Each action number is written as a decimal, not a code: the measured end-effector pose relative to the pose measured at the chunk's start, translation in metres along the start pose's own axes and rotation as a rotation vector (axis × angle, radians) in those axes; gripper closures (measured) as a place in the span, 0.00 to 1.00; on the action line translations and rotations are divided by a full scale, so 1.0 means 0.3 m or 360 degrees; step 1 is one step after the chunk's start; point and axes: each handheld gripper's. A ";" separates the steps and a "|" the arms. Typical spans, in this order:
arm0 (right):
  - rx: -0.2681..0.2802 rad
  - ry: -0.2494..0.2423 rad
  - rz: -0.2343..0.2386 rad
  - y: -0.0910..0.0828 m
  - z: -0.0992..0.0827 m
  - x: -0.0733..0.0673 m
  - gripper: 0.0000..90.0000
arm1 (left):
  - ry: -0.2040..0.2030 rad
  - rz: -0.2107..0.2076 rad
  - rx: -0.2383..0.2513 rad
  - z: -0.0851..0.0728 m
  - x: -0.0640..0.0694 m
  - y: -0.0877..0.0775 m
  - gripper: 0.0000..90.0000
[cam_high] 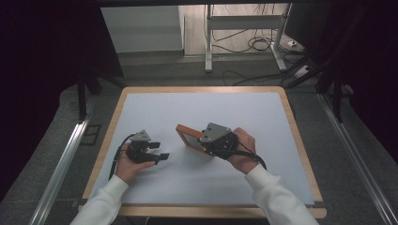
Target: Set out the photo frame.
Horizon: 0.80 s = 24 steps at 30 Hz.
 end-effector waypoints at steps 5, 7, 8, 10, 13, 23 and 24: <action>-0.0001 0.0066 -0.0040 0.024 0.008 0.034 0.67 | 0.0007 -0.0003 -0.0007 0.002 0.002 -0.001 0.31; 0.0000 0.0080 -0.0070 0.036 0.012 0.043 0.67 | 0.0008 -0.0003 -0.0008 0.002 0.002 -0.001 0.31; 0.0006 0.0087 -0.0081 0.042 0.013 0.049 0.66 | 0.0007 -0.0002 -0.0009 0.002 0.002 -0.002 0.31; 0.0006 0.0119 -0.0095 0.052 0.015 0.060 0.66 | 0.0008 -0.0001 -0.0008 0.001 0.001 -0.001 0.31; -0.0001 0.0148 -0.0129 0.069 0.013 0.081 0.64 | 0.0014 -0.0002 -0.0010 0.001 0.000 -0.001 0.31; -0.0020 0.0252 -0.0164 0.108 0.014 0.145 0.56 | 0.0017 -0.0001 -0.0006 0.002 0.002 -0.001 0.31; -0.0020 0.0260 -0.0167 0.113 0.014 0.152 0.55 | 0.0017 -0.0002 -0.0007 0.002 0.002 -0.001 0.31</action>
Point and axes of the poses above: each handheld gripper's, and its own axes: y roughly forward along the jaws, z roughly out of its top, x roughly to its right, and after that the axes turned 15 degrees about y, right-handed
